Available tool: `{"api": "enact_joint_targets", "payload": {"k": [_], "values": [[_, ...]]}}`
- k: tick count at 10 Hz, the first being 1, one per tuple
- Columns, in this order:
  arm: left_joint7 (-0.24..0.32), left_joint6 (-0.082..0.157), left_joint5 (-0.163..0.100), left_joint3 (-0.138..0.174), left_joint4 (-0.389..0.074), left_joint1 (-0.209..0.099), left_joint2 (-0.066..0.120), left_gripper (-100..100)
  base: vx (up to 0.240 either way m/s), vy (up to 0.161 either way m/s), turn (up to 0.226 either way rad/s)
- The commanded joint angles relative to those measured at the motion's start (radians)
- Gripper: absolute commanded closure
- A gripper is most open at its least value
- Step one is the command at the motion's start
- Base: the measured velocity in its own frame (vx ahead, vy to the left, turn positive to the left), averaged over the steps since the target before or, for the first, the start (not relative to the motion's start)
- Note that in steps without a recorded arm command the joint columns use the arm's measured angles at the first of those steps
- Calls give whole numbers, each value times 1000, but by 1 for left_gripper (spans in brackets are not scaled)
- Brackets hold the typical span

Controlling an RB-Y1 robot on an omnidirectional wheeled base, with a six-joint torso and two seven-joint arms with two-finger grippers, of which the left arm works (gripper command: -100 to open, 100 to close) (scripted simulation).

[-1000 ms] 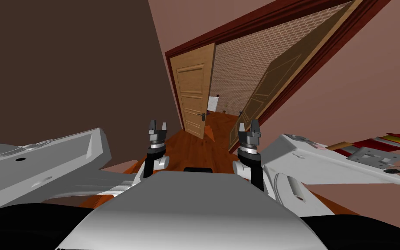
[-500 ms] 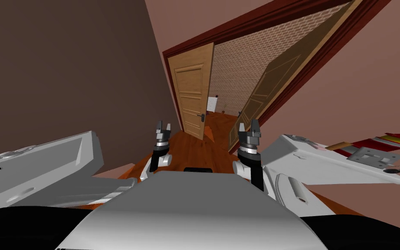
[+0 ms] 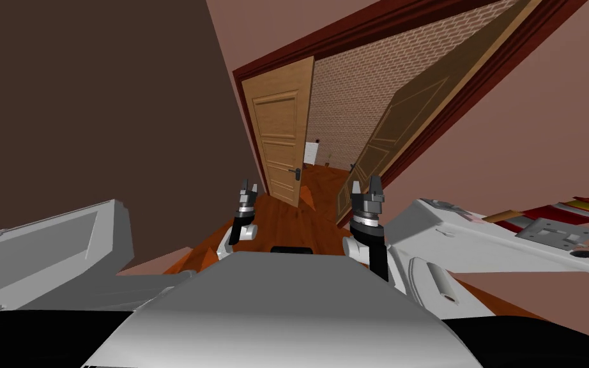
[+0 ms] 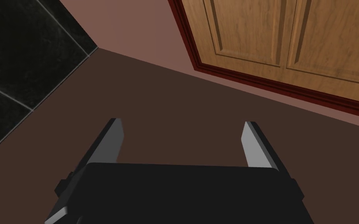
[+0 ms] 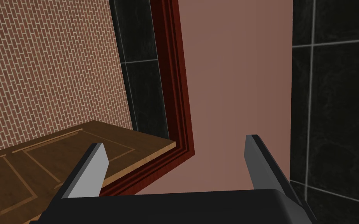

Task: Push the door open

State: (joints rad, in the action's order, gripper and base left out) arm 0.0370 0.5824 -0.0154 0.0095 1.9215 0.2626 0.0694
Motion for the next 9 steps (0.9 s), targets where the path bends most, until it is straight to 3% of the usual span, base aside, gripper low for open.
{"api": "enact_joint_targets", "payload": {"k": [1,2,3,5,6,8,9], "values": [[1,-4,-3,-6,-50,-31,3,-100,102,20,-55],[1,-7,-5,-9,-81,-52,5,-100,105,19,-54],[1,-7,-5,-9,-88,-52,5,-100,70,21,-19],[1,-14,-8,-16,-150,-93,8,-100,57,29,-42],[1,-14,-8,-16,-156,-93,8,-100,53,21,-29],[2,-21,-12,-24,-215,-136,10,-100,72,18,-53],[2,-21,-12,-24,-228,-136,10,-100,67,21,-24]]}}
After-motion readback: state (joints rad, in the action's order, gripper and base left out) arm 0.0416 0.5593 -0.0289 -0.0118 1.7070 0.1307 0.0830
